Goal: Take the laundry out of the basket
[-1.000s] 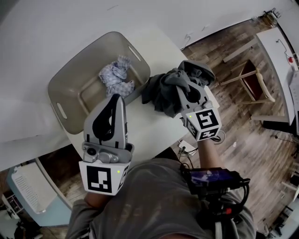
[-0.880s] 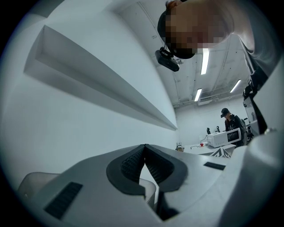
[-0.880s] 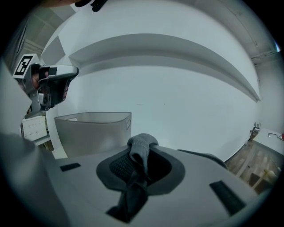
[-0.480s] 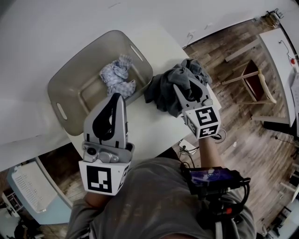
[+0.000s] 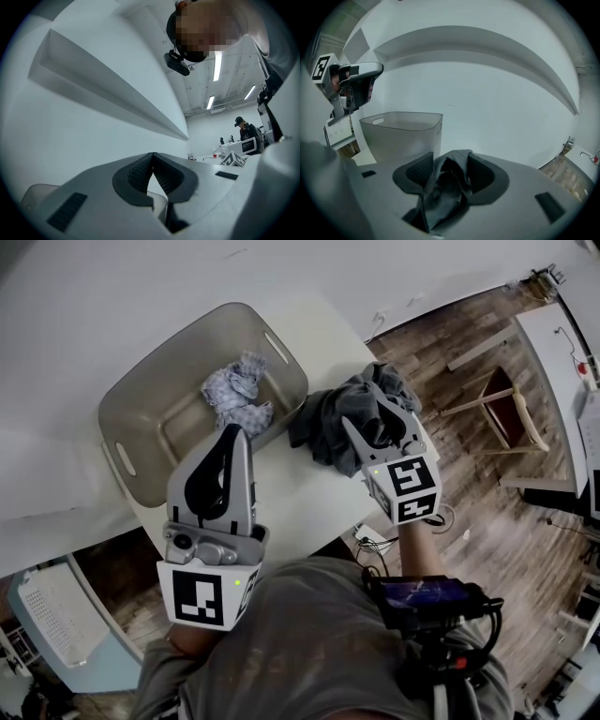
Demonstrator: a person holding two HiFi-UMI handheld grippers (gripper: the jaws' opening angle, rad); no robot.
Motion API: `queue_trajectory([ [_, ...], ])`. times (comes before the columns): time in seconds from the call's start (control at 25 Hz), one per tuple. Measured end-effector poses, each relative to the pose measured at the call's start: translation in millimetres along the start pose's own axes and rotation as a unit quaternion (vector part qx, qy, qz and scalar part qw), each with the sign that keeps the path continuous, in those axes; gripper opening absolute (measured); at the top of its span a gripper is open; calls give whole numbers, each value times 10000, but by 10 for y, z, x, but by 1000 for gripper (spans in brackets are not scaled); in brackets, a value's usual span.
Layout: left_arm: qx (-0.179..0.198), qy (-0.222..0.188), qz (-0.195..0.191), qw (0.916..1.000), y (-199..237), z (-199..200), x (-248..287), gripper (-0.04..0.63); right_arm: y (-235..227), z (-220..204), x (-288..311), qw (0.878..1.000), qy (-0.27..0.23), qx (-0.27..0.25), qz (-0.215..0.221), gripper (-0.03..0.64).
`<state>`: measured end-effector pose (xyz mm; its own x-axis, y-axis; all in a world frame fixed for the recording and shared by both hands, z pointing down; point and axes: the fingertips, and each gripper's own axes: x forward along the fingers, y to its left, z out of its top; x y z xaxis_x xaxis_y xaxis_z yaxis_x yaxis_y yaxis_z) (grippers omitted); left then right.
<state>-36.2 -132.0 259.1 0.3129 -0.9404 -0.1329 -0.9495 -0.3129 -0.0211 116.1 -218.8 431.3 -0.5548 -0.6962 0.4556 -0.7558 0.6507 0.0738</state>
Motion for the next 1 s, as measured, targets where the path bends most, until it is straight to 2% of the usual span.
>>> queue_trajectory([
  [0.2,-17,-112,-18,9999,-18,65,-57,8,44,-16,-81,9999,135,11,-58,270],
  [0.48,-26,-181,-90,9998,-111,123,-132,8,129,295,-305,9988,-469,-75,-109,258],
  [0.6,-34,-223,-99,9997,-137,162,-156,8,212,490,-409,9963,-848,-126,-26,203],
  [0.76,61,-268,34,9996,-100,246,-236,8,422,861,-543,9888,-1469,-56,269,70],
  [1.0,199,-386,443,9981,5,390,-465,8,912,1431,-750,9647,-2445,-98,972,32],
])
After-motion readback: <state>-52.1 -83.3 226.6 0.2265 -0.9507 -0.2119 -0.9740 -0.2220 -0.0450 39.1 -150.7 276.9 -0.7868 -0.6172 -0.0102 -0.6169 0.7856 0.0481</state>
